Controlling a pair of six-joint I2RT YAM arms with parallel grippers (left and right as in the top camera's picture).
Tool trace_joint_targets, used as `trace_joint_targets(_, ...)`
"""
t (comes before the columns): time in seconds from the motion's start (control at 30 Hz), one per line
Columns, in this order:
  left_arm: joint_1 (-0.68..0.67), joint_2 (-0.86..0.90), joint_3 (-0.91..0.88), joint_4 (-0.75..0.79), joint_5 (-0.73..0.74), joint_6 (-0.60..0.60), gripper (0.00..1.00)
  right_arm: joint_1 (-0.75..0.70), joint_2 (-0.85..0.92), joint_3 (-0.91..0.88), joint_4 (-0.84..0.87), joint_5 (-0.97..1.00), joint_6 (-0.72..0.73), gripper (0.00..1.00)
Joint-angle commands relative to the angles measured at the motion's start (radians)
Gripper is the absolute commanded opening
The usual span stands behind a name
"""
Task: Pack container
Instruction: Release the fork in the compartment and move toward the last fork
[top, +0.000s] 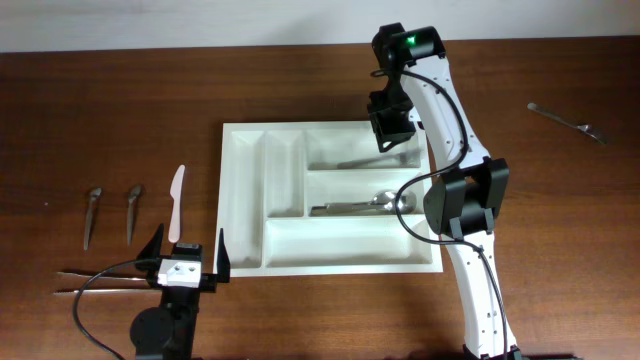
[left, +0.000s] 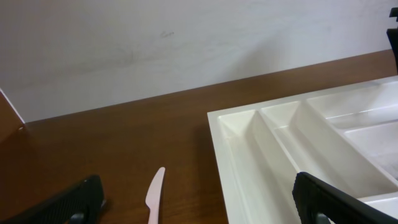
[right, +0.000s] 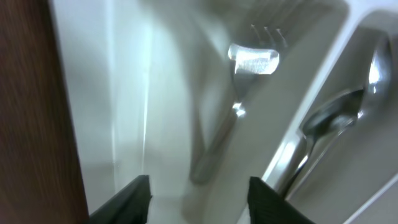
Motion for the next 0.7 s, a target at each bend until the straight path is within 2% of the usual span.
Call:
trace_joint_targets(0.0,0.006,-0.007,-0.008,0.003,-0.007,0.016,0.99,-0.022,-0.041,0.001,0.018,0.046,-0.044,0.57)
trace_joint_targets(0.27,0.006,-0.007,-0.008,0.003,-0.007,0.016,0.99,-0.181,-0.042,0.138,0.043,0.026,-0.183,0.68)
trace_joint_targets(0.33,0.006,-0.007,-0.008,0.003,-0.007,0.016,0.99,-0.237,-0.042,0.193,0.048,0.029,-0.219,0.76)
trace_joint_targets(0.43,0.006,-0.007,-0.008,0.003,-0.007,0.016,0.99,-0.342,-0.042,0.253,0.088,0.030,-0.320,0.96)
trace_joint_targets(0.47,0.006,-0.007,-0.008,0.003,-0.007,0.016,0.99,-0.378,-0.042,0.262,0.092,0.030,-0.336,0.99)
trace_joint_targets(0.67,0.006,-0.007,-0.008,0.003,-0.007,0.016,0.99,-0.607,-0.037,0.243,0.111,-0.031,-0.321,0.99)
